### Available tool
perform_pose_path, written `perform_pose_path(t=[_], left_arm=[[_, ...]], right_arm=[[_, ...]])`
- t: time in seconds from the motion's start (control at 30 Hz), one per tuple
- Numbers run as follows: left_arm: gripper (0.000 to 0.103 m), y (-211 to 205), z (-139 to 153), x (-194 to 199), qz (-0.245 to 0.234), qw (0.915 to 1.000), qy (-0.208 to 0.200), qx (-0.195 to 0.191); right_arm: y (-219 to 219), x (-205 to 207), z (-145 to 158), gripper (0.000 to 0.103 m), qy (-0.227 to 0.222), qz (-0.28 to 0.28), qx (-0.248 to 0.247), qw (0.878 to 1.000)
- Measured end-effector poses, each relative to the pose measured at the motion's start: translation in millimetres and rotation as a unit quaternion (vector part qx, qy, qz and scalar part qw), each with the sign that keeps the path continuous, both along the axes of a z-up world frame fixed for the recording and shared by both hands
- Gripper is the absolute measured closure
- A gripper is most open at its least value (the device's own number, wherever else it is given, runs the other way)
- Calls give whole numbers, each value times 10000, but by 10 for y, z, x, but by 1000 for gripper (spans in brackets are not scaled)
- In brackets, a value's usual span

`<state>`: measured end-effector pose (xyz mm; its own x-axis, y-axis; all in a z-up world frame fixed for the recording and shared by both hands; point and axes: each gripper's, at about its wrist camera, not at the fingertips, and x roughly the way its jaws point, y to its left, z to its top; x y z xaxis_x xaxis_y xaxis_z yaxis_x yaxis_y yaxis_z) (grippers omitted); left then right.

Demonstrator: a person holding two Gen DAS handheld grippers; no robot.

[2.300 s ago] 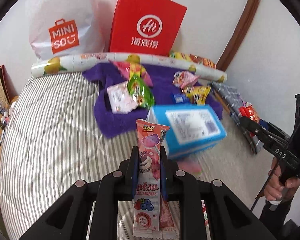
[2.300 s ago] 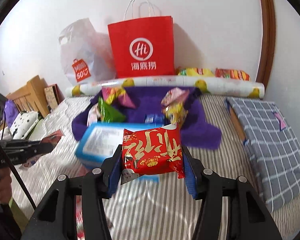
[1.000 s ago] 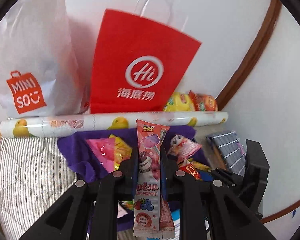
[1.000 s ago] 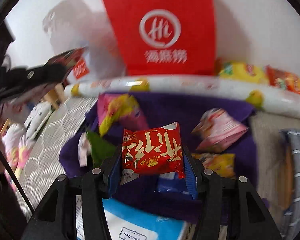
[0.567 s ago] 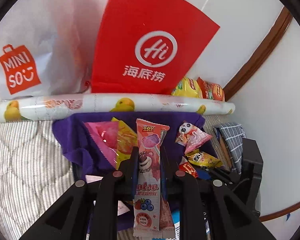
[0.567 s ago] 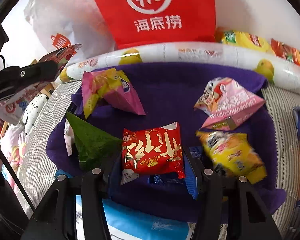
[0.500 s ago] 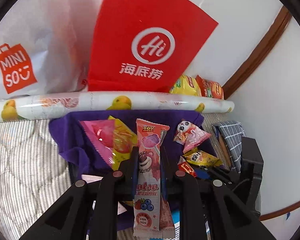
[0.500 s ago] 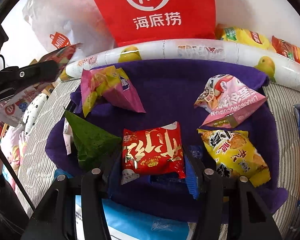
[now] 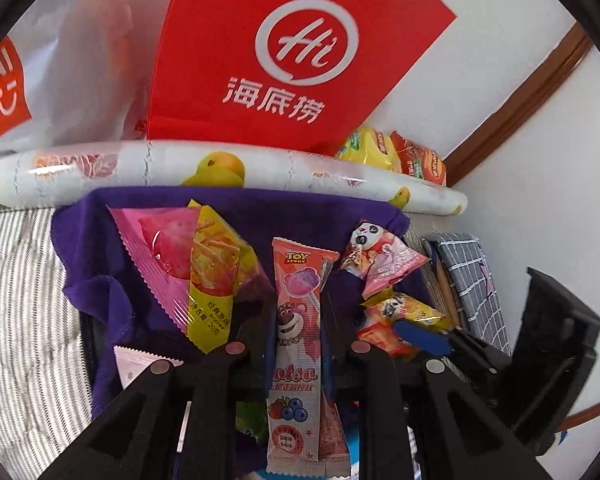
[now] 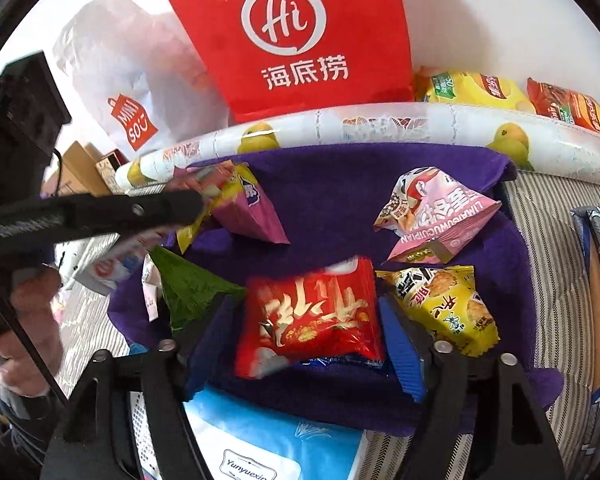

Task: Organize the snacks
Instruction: 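Carry both packets over the purple towel and open both grippers to drop them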

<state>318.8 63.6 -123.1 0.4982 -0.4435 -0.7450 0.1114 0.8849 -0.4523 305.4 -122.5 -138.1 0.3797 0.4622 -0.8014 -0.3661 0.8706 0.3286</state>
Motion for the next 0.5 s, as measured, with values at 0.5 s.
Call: perform_pose_path(t=[0.5], left_arm=[[84,-19,-193,106,63,9999,160,-10]], right_arm=[[-72,-90,143,28,-409,-149,-14,9991]])
